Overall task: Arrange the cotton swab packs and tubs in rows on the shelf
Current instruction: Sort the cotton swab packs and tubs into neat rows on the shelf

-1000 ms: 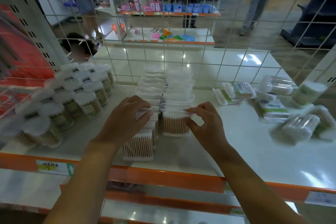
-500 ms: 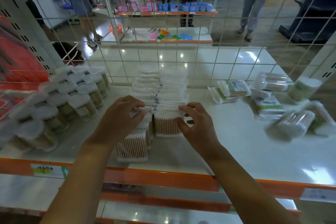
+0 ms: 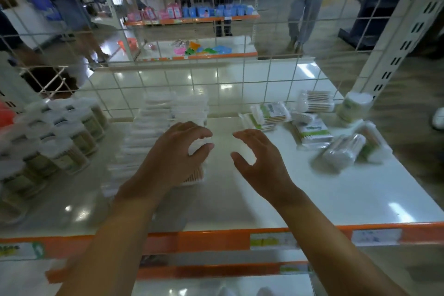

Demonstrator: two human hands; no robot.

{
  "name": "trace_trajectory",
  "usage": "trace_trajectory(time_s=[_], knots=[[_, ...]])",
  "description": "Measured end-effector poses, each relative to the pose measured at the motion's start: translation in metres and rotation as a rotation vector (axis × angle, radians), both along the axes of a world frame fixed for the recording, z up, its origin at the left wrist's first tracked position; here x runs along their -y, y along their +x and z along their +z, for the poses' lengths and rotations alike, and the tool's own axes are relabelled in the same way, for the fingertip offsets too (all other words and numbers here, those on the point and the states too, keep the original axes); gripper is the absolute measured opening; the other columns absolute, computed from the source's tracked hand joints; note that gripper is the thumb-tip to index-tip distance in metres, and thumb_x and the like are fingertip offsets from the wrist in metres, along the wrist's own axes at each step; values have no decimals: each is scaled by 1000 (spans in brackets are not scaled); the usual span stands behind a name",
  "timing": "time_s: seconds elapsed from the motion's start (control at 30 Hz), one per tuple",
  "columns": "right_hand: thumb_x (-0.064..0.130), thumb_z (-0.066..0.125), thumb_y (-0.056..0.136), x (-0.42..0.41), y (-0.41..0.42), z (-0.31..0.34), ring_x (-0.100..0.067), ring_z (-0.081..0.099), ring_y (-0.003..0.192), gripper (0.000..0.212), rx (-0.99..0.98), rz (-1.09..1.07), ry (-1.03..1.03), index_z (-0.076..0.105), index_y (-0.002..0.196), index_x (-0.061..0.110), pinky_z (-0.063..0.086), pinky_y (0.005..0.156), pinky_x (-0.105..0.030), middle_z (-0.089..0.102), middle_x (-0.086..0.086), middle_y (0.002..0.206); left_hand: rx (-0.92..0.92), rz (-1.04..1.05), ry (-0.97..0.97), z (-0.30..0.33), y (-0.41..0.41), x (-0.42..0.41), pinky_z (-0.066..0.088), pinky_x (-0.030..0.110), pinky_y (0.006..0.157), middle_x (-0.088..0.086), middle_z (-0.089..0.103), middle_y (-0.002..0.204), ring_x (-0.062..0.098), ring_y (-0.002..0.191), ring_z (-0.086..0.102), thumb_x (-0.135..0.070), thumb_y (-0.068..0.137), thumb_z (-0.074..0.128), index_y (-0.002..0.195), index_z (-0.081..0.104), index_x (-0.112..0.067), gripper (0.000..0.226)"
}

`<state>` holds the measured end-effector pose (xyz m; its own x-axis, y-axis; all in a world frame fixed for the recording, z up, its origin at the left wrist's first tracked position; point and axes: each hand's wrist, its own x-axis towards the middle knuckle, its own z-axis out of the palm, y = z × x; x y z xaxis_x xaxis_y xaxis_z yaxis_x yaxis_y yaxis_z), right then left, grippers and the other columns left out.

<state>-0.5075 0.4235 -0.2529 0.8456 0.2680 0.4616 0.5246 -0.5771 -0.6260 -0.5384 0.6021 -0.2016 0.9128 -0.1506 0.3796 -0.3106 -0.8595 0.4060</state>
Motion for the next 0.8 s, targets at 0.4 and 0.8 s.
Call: trace_trajectory(time_s=[0.4,0.8], knots=[[15,63,83,102,2,-5,-24,59,99,30,-34,-130,63,63,112,6,48,85,-32,61,-8,109,-44,-181,-52,-16,25,99,44,30,84,0,67,100,16,96,58,-34,81,53,103,69,-12,34],[18,58,88,165,15,-10,-24,59,81,25,18,-492,-105,63,112,12,41,62,-27,57,-5,112,-177,-286,-121,-47,69,171,46,30,75,5,67,88,20,83,60,-21,84,63,95,69,-8,18]])
